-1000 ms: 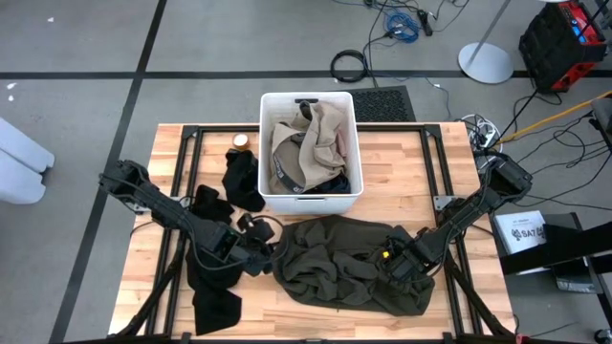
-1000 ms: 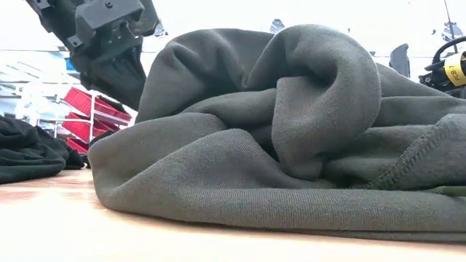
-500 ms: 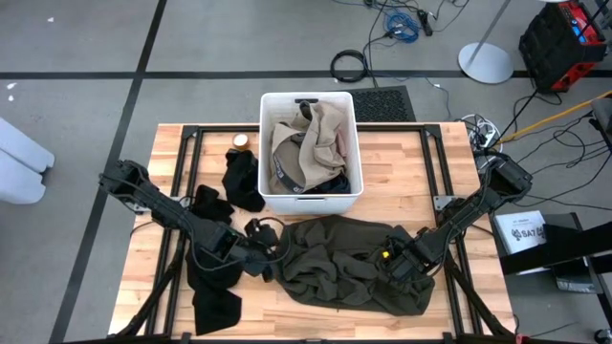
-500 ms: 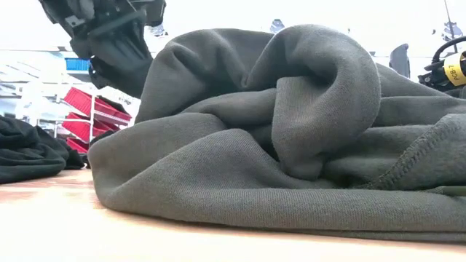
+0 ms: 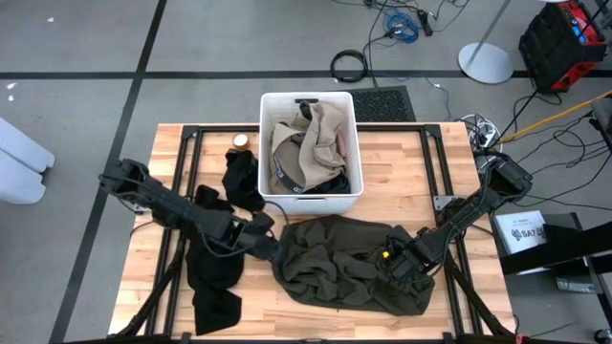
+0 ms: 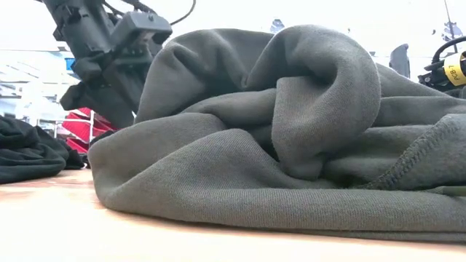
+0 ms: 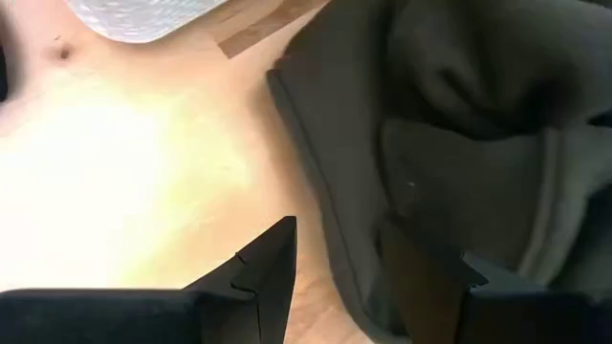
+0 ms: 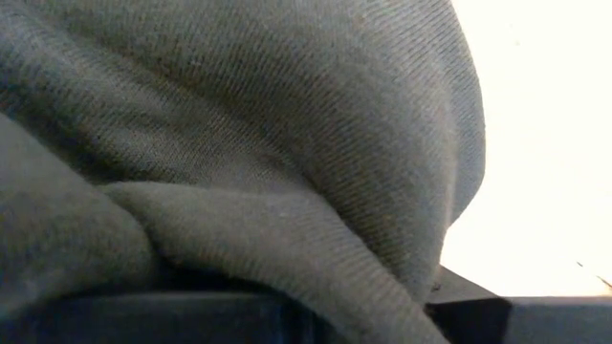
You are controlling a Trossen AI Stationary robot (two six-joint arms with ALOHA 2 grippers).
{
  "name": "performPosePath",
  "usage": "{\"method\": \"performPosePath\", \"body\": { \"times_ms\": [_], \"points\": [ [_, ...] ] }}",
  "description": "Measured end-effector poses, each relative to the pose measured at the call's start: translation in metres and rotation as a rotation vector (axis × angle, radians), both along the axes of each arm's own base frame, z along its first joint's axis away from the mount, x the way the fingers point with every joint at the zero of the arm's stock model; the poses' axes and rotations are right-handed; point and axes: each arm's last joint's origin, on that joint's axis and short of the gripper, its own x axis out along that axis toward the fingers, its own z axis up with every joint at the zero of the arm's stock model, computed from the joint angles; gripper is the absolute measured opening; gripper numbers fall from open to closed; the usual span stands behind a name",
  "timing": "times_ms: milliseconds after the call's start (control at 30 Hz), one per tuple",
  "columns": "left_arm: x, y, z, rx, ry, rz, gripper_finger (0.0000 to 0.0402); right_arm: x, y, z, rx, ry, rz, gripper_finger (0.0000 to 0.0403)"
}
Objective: Fold laundry
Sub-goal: Fold the black jacket into the white laundry bin
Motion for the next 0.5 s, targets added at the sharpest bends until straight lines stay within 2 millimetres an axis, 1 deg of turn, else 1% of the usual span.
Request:
{"method": "performPosePath", "body": {
  "times_ms": [100,300,367,500],
  "points": [
    [0.000,0.003,-0.002,-0.015,0.011,0.003,0.0162,0.000,0.000,0.000,0.000,-0.001,0.001,0.0059],
    [0.002,0.002,-0.001,-0.031,-0.003,-0.008,0.0162,0.000,0.000,0.000,0.000,-0.001,0.002,0.0059],
    [0.003,0.002,-0.005,-0.043,0.012,-0.015,0.0162,0.000,0.000,0.000,0.000,-0.001,0.002,0.0059],
    [0.011,0.001,-0.023,-0.118,0.082,-0.050,0.0162,0.000,0.000,0.000,0.001,-0.001,0.002,0.0059]
  ]
}}
